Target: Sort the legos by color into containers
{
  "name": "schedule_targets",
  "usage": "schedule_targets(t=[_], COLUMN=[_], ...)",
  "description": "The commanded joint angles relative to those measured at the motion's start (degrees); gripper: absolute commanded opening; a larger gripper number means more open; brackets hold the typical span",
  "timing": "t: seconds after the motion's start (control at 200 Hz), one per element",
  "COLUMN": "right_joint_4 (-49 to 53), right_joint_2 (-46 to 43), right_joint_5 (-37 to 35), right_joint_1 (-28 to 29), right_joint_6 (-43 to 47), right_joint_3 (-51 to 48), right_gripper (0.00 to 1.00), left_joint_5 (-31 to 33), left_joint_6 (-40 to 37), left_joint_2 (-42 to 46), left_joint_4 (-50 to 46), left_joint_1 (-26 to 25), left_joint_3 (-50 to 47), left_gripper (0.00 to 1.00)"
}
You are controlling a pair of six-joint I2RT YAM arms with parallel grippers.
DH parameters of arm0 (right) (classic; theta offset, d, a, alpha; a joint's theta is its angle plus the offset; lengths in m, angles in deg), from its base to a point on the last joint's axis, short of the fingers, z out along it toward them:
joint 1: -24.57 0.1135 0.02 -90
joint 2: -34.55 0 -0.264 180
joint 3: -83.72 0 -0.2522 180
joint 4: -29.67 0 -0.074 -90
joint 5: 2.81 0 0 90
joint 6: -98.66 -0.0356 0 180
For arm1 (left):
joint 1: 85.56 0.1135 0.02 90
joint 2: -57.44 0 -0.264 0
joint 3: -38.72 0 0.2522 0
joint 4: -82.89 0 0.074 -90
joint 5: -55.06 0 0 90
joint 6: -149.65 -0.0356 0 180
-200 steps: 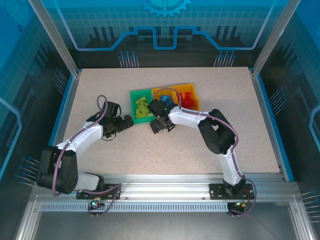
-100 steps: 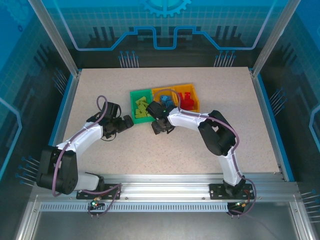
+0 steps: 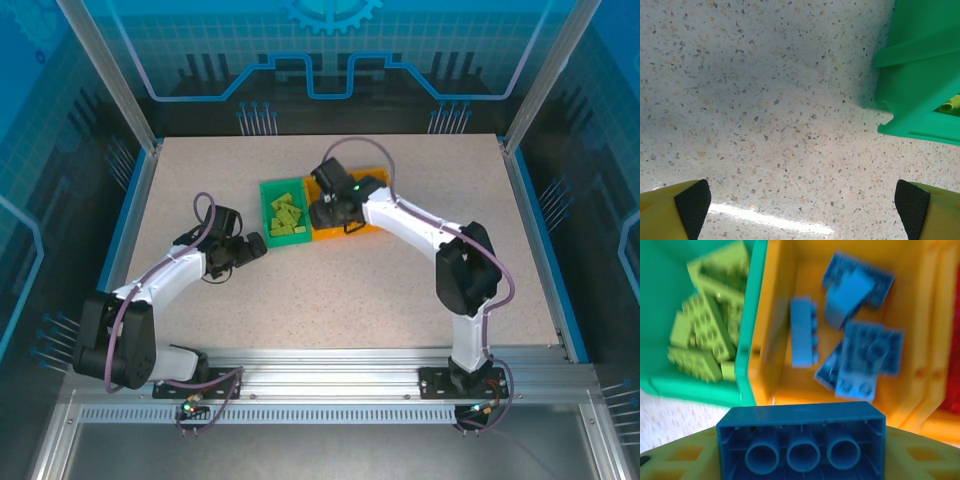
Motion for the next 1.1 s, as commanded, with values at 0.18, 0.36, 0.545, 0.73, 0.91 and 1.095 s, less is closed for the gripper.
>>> schedule_targets(t=[0.18, 0.36, 0.545, 0.73, 0.91, 1.095], right_joint_4=[10.04, 16.15, 15.99, 14.79, 5.06, -10.80], right_joint_2=[15.57, 24.23, 25.57, 21.38, 6.01, -14.07], right_joint_5=[6.32, 6.24, 7.04, 6.54, 3.65, -4.63], right_joint_1=[-4.65, -5.54, -5.99, -5.74, -5.28, -7.92], right_joint_6=[1.50, 1.11, 0.66, 0.90, 3.09, 10.70], right_joint_3=[22.05, 34.00, 34.81, 30.33, 12.42, -15.25], right_gripper=[0.60, 0.63, 0.76, 0.91, 1.00, 1.00], left_joint_5=[-0.33, -0.41, -0.19, -0.26, 0.49, 4.14], left_joint_6=[0.09, -0.14, -0.44, -0.35, -1.01, -3.80], left_joint_2=[0.77, 0.21, 0.41, 0.19, 0.05, 1.22], left_joint_4=[-0.40, -0.62, -0.99, -1.01, -1.51, -2.01], left_joint_1=[-0.33, -0.31, -0.31, -0.30, -0.28, -0.25], left_joint_3=[-0.64, -0.06, 0.13, 0.11, -0.03, -0.08], left_gripper=[0.99, 0.99, 0.99, 0.99, 0.99, 0.99])
